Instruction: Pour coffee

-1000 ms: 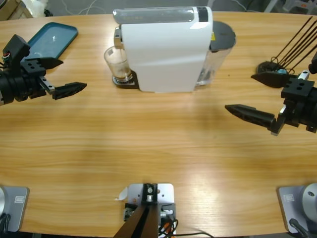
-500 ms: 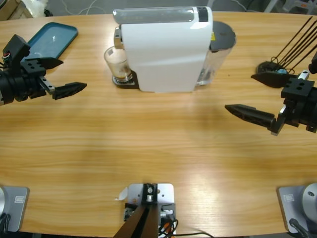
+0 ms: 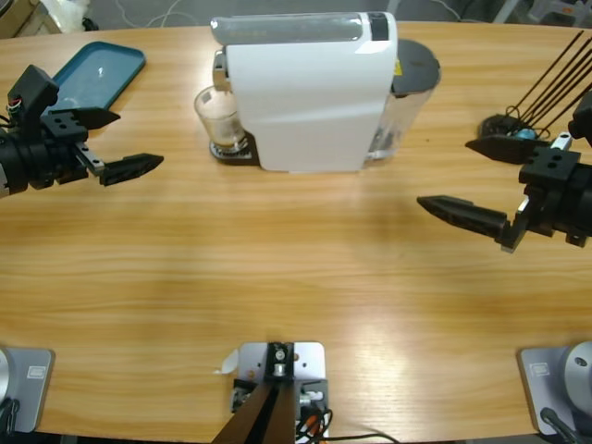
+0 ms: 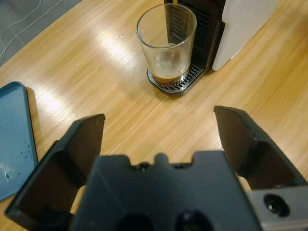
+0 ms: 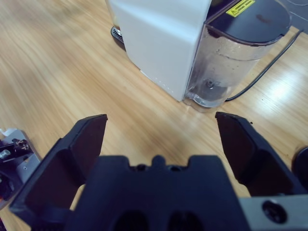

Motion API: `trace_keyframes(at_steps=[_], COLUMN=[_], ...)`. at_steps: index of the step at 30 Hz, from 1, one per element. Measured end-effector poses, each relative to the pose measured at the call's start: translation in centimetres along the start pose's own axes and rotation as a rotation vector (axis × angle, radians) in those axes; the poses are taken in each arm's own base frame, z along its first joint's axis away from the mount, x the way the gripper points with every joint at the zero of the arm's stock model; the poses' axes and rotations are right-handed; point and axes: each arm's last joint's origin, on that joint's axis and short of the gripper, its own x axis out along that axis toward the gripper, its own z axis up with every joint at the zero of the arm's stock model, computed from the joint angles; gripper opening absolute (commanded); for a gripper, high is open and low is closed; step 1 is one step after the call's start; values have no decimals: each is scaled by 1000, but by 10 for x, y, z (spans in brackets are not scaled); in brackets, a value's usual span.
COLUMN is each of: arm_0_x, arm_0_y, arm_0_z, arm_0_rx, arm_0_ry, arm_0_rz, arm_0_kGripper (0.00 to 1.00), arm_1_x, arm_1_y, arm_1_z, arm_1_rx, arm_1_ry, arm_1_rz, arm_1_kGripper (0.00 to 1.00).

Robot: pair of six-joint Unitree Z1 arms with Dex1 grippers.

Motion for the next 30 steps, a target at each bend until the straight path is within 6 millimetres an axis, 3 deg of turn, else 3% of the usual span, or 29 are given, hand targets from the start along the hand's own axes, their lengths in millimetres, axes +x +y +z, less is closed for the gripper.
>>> trace_keyframes(at_steps=[13, 30], arm_0_x=[7, 72], arm_0_y=[2, 5], arm_0_z=[6, 7], arm_0_rx=[5, 10], arm_0_ry=[-48, -86], arm_0_rz=[11, -67], arm_0_kGripper=[978, 996], arm_1_x=[4, 6], arm_1_y=[0, 0], arm_1_z=[-1, -1], arm_1_rx=[1, 1], arm_1_ry=[19, 26], arm_1_rz=[0, 0], arm_1_kGripper=[1000, 1000])
